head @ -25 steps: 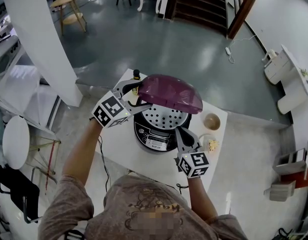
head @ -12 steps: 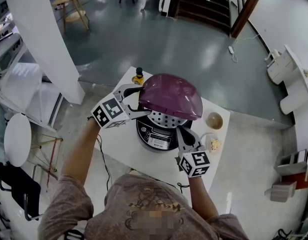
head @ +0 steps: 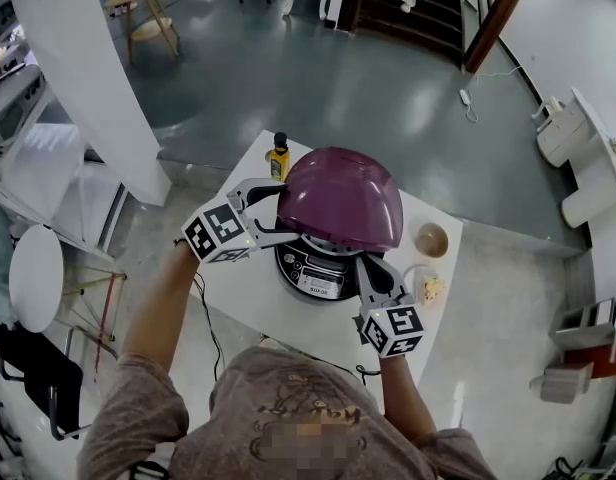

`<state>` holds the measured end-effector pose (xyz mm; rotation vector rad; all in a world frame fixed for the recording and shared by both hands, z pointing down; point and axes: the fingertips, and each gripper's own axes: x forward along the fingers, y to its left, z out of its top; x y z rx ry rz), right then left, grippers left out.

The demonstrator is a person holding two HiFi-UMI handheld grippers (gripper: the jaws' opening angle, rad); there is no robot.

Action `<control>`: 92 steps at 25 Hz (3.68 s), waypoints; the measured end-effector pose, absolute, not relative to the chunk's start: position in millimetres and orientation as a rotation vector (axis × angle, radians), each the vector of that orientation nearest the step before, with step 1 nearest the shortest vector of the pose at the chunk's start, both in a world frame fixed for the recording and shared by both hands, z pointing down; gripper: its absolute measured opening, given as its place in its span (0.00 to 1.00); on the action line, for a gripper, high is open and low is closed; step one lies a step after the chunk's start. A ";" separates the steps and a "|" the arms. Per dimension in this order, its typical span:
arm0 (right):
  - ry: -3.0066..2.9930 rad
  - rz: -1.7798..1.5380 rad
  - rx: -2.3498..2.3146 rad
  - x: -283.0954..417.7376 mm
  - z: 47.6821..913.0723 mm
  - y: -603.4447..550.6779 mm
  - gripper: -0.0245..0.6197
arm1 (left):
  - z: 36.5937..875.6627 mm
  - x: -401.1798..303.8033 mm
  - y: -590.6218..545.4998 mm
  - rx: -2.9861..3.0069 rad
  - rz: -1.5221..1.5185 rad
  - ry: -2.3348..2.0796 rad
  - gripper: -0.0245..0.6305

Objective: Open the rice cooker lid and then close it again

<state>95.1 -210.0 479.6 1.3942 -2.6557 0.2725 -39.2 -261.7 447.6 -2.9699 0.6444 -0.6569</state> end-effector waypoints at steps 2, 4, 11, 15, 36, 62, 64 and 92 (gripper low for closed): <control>-2.658 0.272 1.383 94.7 480.4 -207.2 0.04 | 450.4 -39.4 -260.2 -2.990 -0.649 0.648 0.60; -2.658 0.270 1.377 94.4 480.6 -204.8 0.04 | 452.8 -39.9 -259.0 -3.005 -0.641 0.654 0.60; -2.674 0.272 1.367 94.0 477.9 -201.0 0.04 | 458.9 -40.9 -258.5 -3.048 -0.602 0.693 0.60; -2.702 0.266 1.366 94.6 466.7 -199.6 0.04 | 462.0 -40.5 -257.8 -3.060 -0.585 0.712 0.60; -2.703 0.261 1.325 87.9 452.7 -223.9 0.04 | 470.3 -42.4 -257.4 -3.063 -0.602 0.722 0.60; -2.715 0.309 1.255 88.6 462.7 -222.3 0.04 | 454.6 -17.1 -247.5 -3.142 -0.431 0.956 0.36; -2.708 0.315 1.246 88.5 466.7 -222.3 0.04 | 458.7 -17.4 -249.3 -3.144 -0.441 0.983 0.34; -2.600 0.284 1.165 82.9 486.4 -221.2 0.04 | 478.8 -20.9 -252.6 -3.098 -0.557 1.062 0.19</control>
